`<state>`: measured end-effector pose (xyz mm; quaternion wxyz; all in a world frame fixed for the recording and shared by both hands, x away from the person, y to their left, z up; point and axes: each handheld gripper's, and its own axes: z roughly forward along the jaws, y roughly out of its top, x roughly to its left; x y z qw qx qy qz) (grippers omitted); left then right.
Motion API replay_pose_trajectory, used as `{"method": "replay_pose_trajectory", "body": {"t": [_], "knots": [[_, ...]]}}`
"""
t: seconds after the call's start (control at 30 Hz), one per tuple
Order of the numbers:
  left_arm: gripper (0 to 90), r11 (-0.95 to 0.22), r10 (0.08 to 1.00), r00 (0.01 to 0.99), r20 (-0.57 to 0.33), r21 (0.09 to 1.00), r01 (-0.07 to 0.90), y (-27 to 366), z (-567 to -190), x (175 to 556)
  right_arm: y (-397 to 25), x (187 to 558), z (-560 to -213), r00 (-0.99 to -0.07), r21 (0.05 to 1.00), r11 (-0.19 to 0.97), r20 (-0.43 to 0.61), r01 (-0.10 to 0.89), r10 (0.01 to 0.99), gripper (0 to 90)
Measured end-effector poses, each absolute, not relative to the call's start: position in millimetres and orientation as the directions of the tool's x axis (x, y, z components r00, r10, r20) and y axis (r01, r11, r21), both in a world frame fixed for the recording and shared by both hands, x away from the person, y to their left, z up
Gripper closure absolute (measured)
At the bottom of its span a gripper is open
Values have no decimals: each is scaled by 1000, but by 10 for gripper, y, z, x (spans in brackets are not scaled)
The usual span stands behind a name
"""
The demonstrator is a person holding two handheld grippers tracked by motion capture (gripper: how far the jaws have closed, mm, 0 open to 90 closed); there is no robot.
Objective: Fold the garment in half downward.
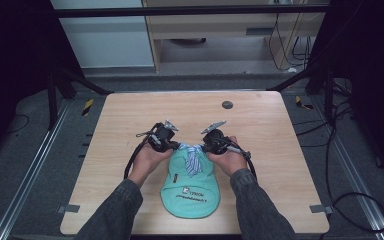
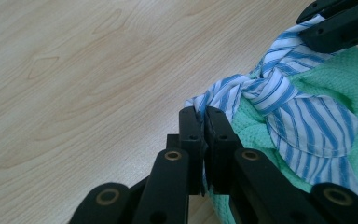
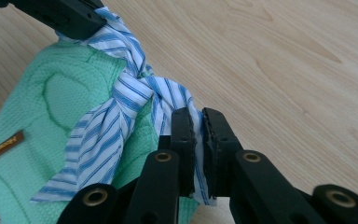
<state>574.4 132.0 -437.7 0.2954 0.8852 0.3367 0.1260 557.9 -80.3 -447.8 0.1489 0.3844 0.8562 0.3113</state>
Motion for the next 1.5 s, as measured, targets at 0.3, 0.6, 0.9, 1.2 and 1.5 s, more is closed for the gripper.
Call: {"method": "replay_pose_trajectory", "body": {"t": [0.3, 0.6, 0.9, 1.2, 1.5], "knots": [[867, -585, 675, 737, 47, 643, 494, 1302, -4199, 5713, -852, 5511, -4326, -666, 690, 501, -38, 522, 745, 834], [867, -589, 662, 748, 51, 653, 477, 1243, -4173, 5786, -930, 5578, -4255, -673, 694, 513, -55, 506, 737, 834], [867, -587, 657, 751, 64, 669, 456, 1224, -4080, 5774, -977, 5598, -4152, -669, 706, 504, -59, 497, 741, 833], [867, -574, 659, 749, 66, 688, 444, 1272, -4016, 5791, -954, 5625, -4096, -673, 717, 513, -82, 472, 735, 833], [867, -572, 665, 743, 80, 694, 437, 1299, -3882, 5842, -907, 5664, -4011, -660, 735, 493, -83, 465, 746, 833]]}}
